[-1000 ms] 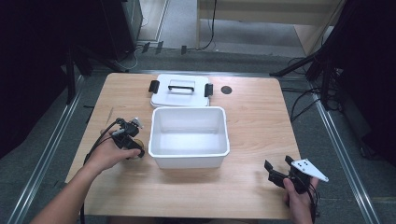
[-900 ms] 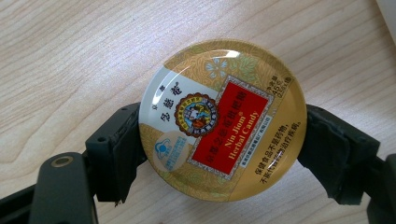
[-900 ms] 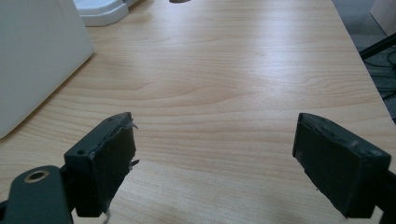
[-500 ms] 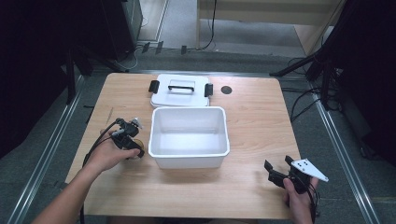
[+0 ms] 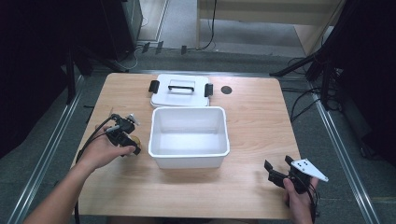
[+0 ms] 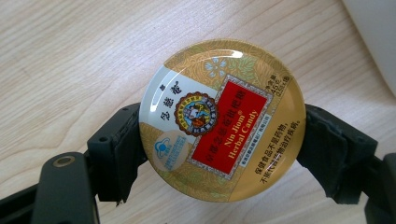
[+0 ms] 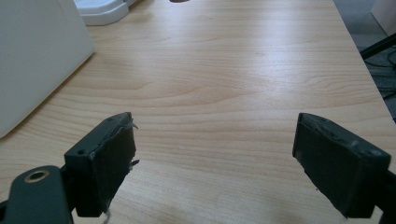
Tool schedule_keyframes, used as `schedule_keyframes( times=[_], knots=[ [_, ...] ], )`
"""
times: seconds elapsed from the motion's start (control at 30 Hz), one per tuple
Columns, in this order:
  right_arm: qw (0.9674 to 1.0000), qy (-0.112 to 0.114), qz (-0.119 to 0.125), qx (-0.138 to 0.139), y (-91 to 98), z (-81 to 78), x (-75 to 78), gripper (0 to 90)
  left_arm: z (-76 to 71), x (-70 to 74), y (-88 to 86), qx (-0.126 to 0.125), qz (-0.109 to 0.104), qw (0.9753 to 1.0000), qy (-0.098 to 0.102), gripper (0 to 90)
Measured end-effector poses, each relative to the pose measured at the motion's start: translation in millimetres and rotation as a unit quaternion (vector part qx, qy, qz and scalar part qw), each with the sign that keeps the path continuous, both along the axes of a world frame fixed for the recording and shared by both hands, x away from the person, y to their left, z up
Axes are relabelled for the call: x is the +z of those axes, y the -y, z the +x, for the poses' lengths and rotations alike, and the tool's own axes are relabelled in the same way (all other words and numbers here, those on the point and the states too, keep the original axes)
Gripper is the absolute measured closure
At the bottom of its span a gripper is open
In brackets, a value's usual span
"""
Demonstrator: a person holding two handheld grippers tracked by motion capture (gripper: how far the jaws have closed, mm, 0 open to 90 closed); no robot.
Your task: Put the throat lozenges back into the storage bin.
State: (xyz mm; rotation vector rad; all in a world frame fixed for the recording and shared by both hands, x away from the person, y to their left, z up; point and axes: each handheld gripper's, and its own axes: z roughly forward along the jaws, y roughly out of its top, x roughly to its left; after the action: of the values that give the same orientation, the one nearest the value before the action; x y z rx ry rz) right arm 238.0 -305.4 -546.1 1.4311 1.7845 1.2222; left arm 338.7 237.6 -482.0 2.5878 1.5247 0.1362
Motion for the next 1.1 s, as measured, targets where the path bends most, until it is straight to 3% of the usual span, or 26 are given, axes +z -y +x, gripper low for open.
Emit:
schedule_keyframes(
  times=[0.07, 0.17, 0.37, 0.63, 1.1],
  knots=[
    [1.0, 0.0, 0.0, 0.0, -0.1, 0.0, 0.0, 13.5, -0.3, 4.2, -1.3, -0.012, 0.003, 0.9999, -0.005, 21.2],
    [1.0, 0.0, -0.001, -0.001, -0.1, -0.1, 0.0, 13.5, -2.2, 9.9, -3.3, -0.014, -0.003, 0.9999, 0.0, 21.2],
    [1.0, 0.0, -0.001, 0.0, -0.2, 0.0, 0.0, 13.5, -3.4, 25.6, -8.4, -0.033, 0.005, 0.9994, 0.009, 21.3],
    [1.0, 0.001, -0.002, 0.0, -0.2, 0.0, -0.1, 13.5, -7.6, 45.1, -9.3, -0.072, 0.009, 0.9972, 0.016, 21.3],
    [1.0, 0.001, -0.003, 0.002, -0.4, 0.0, -0.1, 13.5, -8.8, 81.7, -2.4, -0.095, 0.012, 0.9949, 0.031, 21.3]
  ],
)
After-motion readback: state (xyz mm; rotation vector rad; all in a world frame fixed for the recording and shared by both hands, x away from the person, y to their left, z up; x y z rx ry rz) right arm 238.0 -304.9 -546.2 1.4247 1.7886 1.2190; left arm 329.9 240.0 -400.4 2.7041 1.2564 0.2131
